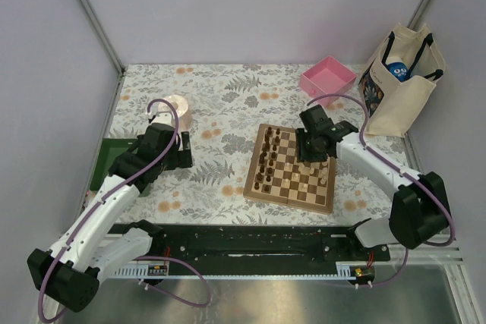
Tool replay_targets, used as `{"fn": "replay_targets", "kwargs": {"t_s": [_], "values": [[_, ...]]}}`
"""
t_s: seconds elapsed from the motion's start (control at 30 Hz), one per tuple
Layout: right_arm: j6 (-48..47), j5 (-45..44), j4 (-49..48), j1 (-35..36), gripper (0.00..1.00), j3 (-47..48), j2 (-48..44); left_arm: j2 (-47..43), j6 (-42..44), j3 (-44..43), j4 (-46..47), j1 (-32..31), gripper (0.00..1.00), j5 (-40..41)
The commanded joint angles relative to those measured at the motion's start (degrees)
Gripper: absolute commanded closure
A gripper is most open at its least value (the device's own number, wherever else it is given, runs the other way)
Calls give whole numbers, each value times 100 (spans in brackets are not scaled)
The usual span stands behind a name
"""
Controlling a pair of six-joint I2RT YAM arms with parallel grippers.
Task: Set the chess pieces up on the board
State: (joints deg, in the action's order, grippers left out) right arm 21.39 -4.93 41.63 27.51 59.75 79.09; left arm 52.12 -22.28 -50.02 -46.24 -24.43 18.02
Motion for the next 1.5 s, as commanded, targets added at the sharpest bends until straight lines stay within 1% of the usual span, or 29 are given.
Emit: {"fn": "replay_targets", "kwargs": {"t_s": [0.0,0.1,0.4,0.87,0.9,1.0,1.1,1.23,1.37,1.47], "values": [[208,141,-234,176,50,-103,247,-105,22,-61,212,34,1,-97],[199,159,-251,211,52,-103,396,-123,22,-61,212,26,1,-97],[182,106,-313,229,54,-156,704,-193,22,-43,212,26,1,-88],[103,-114,-295,238,59,-95,889,-97,31,-52,212,26,1,-150],[103,-114,-322,238,61,-103,889,-97,40,-43,212,26,1,-150],[76,-105,-322,229,73,-104,872,-88,31,-43,212,26,1,-150],[67,-140,-296,238,83,-86,819,-88,40,-43,212,26,1,-150],[85,-166,-190,229,87,-95,390,-79,31,-43,212,26,1,-159],[146,-359,-155,238,87,-174,-366,-70,40,-52,212,26,1,-176],[208,-535,99,238,87,-226,-928,-79,40,-61,212,26,1,-202]]}}
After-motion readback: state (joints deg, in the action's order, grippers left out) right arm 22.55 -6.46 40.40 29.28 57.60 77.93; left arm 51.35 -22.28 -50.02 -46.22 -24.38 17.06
